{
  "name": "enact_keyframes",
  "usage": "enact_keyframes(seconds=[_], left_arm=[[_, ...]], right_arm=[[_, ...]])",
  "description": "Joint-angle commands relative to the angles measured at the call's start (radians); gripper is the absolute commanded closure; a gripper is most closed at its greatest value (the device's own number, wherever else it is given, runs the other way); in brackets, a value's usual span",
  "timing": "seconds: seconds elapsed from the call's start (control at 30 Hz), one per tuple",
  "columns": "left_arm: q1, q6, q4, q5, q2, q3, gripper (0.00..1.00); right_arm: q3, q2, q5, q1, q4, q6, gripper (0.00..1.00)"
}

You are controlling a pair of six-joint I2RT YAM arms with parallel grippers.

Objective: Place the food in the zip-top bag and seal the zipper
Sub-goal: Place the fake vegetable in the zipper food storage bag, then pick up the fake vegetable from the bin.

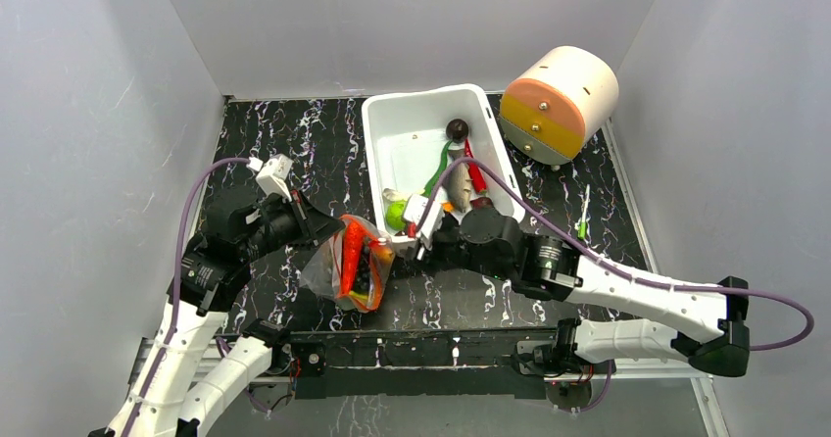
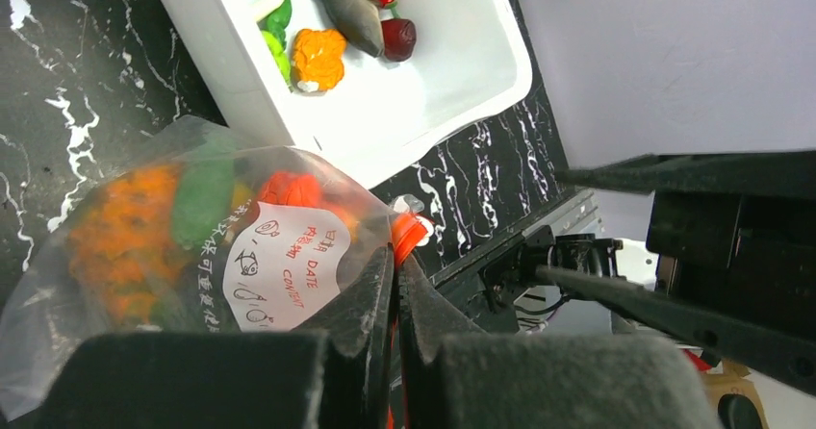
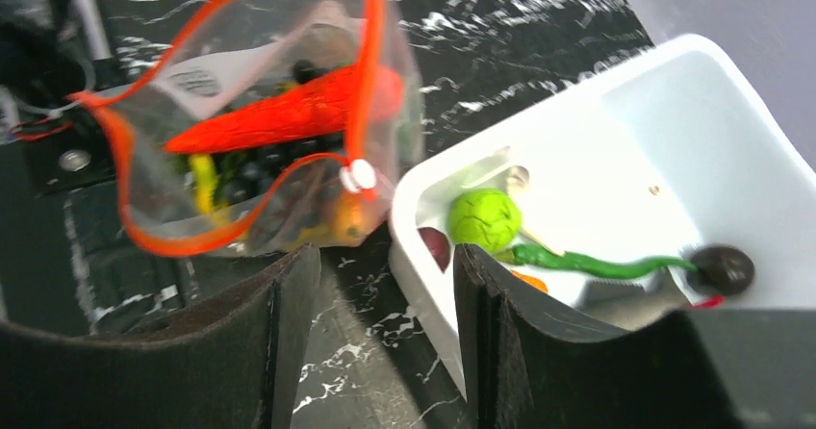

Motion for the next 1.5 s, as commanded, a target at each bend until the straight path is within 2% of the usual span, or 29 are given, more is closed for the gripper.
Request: enact_keyframes(seconds=[0.0,0.13,0.33,0.6,0.83,1.2,1.33,1.47], left_arm=[[0.001,0.016,-0.021,-0.035,-0.017,0.040,1.00],[-0.001,0.070,-0.058,-0.116,0.000,0.070,1.00],[-0.001,0.129,-0.058,-0.275,-0.016,0.134,1.00],[0.000,0.224,-0.015,-0.442,-0.022,0.155,1.00],[0.000,0.223,-0.018,-0.418,0.022,0.075,1.00],[0.000,0.192,-0.002,-0.365,-0.043,-0.075,1.00],[0.001,0.184,0.018,-0.331,-0.078,-0.109,1.00],[0.000,0.160,0.033,-0.316,-0.111,-0.151,1.00]], right_arm=[[0.126,0.062,0.242,0.001,0.034,0.093,0.50],[0.213,0.113,0.418,0.001,0.019,0.238,0.51],[0.259,0.154,0.598,-0.021,0.033,0.250,0.49],[0.354,0.296,0.562,-0.165,-0.027,0.276,0.48],[0.439,0.490,0.543,-0.328,-0.069,0.352,0.47],[0.535,0.763,0.483,-0.553,-0.052,0.340,0.51],[0.567,0.843,0.471,-0.588,0.002,0.322,0.54],[0.638,0.964,0.495,-0.622,-0.020,0.322,0.56]])
